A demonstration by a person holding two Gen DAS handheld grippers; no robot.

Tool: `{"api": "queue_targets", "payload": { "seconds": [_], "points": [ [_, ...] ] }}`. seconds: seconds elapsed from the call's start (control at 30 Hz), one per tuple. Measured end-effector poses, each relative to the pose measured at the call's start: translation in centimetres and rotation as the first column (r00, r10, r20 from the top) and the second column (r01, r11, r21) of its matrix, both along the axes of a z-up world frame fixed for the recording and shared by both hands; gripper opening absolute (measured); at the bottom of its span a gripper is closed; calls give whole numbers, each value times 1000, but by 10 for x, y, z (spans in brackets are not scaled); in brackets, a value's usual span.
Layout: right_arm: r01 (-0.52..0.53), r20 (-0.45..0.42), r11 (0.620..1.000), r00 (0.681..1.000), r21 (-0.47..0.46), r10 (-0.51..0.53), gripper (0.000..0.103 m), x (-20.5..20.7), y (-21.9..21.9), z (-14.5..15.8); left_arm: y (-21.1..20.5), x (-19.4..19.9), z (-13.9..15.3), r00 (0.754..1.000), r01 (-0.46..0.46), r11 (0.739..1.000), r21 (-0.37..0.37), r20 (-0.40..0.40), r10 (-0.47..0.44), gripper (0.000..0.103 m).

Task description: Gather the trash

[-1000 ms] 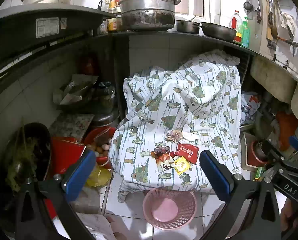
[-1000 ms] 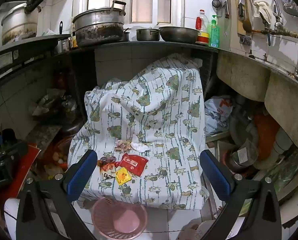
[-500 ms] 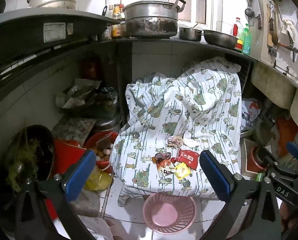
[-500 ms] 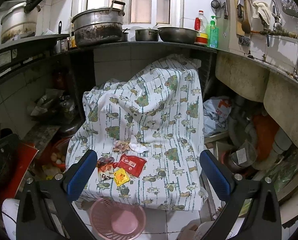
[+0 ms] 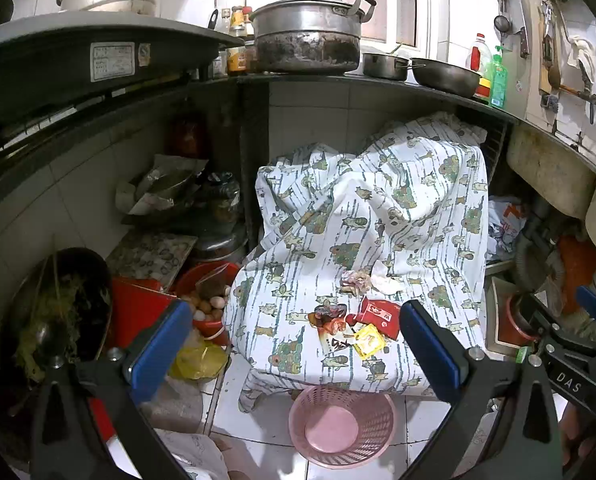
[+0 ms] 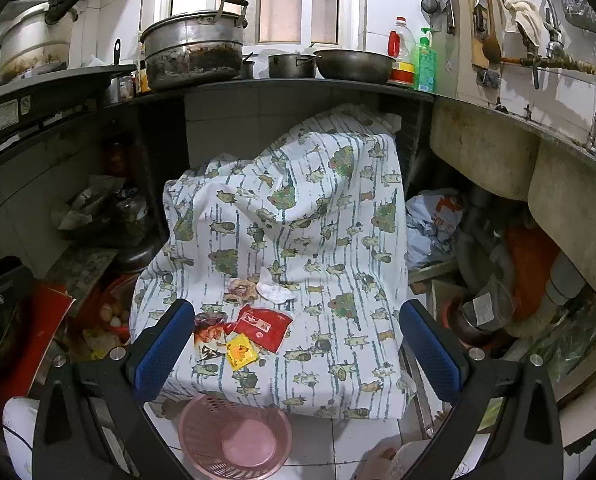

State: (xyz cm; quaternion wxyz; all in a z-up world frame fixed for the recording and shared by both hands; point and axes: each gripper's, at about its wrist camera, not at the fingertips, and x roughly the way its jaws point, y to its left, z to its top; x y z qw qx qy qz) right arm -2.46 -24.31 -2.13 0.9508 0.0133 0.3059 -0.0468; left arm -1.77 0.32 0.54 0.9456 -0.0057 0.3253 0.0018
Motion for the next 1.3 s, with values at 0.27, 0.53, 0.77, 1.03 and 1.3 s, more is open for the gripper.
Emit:
{"api": "queue_targets", "payload": {
  "seconds": [0.27, 0.53, 0.77, 1.03, 1.3],
  "points": [
    [-1, 1, 1000, 1000, -1, 1, 103, 0, 0, 0, 3, 1, 0, 1000, -14, 1000, 4, 0, 14, 103],
    [6, -3, 1000, 1000, 6, -6, 103, 0, -2, -4, 7, 1, 1, 1000, -16, 1000, 3, 0, 16, 103],
    [10, -8, 1000, 1000, 8, -10, 103, 0, -4, -9, 13, 4, 0, 1000, -22, 1000, -5, -5, 22, 103],
    [12, -15, 1000, 1000, 11, -12, 103, 2, -4, -10, 7, 2, -3, 1000, -11, 1000, -4, 9, 11, 103],
    [-39, -44, 999, 998, -16, 38, 103, 20, 1, -7, 6, 5, -8, 1000, -21, 1000, 20, 9, 20, 103]
  ]
}}
